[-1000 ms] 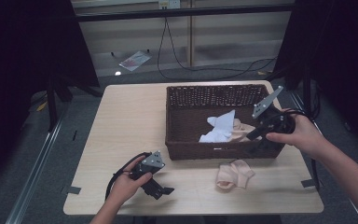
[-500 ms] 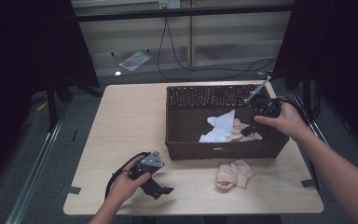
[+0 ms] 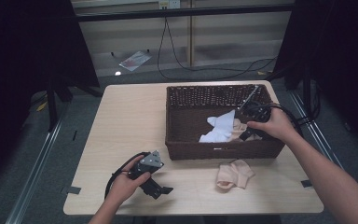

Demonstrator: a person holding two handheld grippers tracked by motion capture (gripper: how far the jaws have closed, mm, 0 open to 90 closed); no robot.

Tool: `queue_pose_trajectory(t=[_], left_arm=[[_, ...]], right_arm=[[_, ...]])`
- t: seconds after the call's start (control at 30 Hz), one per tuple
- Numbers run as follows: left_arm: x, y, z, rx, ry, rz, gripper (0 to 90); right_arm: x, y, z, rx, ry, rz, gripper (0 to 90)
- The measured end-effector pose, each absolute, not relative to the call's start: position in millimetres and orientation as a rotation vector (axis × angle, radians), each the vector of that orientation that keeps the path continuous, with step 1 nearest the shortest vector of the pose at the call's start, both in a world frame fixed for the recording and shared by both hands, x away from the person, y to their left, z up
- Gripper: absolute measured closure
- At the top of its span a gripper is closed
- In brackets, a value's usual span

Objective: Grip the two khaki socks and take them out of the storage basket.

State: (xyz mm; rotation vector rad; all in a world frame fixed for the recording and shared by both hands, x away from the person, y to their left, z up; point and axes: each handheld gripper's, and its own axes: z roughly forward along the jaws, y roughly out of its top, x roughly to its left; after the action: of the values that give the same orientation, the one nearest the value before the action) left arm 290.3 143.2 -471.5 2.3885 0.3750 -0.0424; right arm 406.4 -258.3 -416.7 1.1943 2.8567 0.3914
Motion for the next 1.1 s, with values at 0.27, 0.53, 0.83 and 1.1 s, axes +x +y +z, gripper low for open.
queue_pose_trajectory(t=[0.27, 0.53, 0.83, 1.1], left_arm=[[290.8, 143.1, -472.4, 2.38, 0.37, -0.047, 1.9], [290.1, 142.9, -472.1, 2.375, 0.377, -0.038, 1.9], [290.1, 141.7, -472.0, 2.381, 0.371, -0.041, 1.9], [289.9, 141.5, -471.8, 2.379, 0.365, -0.042, 1.9]], right_arm=[[406.2, -262.0, -420.8, 1.168, 2.887, 0.387, 76.6], [402.0, -271.7, -407.7, 1.225, 2.895, 0.493, 83.5], [394.1, -279.3, -369.2, 1.221, 2.882, 0.587, 83.6], [389.0, -285.8, -340.8, 1.219, 2.866, 0.655, 83.6]])
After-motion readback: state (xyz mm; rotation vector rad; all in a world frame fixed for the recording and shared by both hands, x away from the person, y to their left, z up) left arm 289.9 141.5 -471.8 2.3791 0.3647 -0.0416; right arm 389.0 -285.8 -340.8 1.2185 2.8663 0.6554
